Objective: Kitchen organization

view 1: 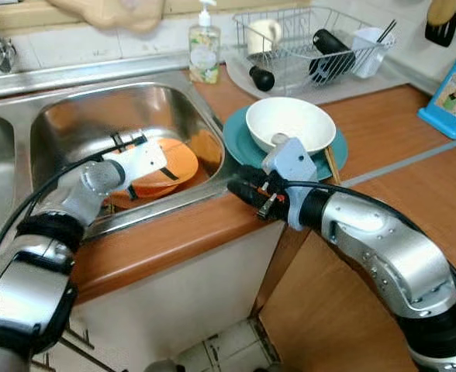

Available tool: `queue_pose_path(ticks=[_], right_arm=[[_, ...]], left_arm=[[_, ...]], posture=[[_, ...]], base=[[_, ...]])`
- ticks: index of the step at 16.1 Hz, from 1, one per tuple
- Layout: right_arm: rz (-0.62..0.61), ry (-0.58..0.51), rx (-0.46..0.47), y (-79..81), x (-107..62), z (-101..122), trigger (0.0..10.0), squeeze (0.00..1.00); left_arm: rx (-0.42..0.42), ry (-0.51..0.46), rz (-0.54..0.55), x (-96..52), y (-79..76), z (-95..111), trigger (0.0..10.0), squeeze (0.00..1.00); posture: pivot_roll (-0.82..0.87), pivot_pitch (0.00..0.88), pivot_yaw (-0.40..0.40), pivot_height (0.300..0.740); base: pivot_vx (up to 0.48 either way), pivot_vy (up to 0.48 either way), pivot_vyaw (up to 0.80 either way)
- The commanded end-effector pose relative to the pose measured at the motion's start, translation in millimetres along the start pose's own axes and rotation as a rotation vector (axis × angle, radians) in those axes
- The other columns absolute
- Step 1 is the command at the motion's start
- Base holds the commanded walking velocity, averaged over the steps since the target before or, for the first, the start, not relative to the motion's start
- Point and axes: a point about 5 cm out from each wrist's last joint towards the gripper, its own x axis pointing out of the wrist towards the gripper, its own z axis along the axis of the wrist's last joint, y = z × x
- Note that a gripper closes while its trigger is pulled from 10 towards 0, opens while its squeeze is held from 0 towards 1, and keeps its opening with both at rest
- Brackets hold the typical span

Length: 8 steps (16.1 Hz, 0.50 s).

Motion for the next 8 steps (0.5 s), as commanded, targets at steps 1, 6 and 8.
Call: queue_pose_path(ticks=[1, 6, 8], right_arm=[[-0.016, 0.004, -0.007, -0.7, 0.8, -2, 10.0, 0.0], [-0.052, 0.015, -0.015, -2.0, 2.6, -6, 10.0, 0.0], [-0.057, 0.006, -0.015, -2.3, 2.7, -5, 10.0, 0.04]], left_arm=[[0.013, 0.006, -0.005, 1.6, 2.1, 3, 10.0, 0.0], [0.04, 0.071, -0.107, 4.6, -10.2, -7, 10.0, 1.0], [0.02, 0.062, -0.088, 4.1, -6.8, -7, 10.0, 1.0]], posture=[[-0.15, 0.0, -0.019, 0.74], [-0.15, 0.0, -0.016, 0.74], [-0.15, 0.0, -0.017, 0.74]], base=[[0.0, 0.0, 0.0], [0.0, 0.0, 0.0], [0.0, 0.0, 0.0]])
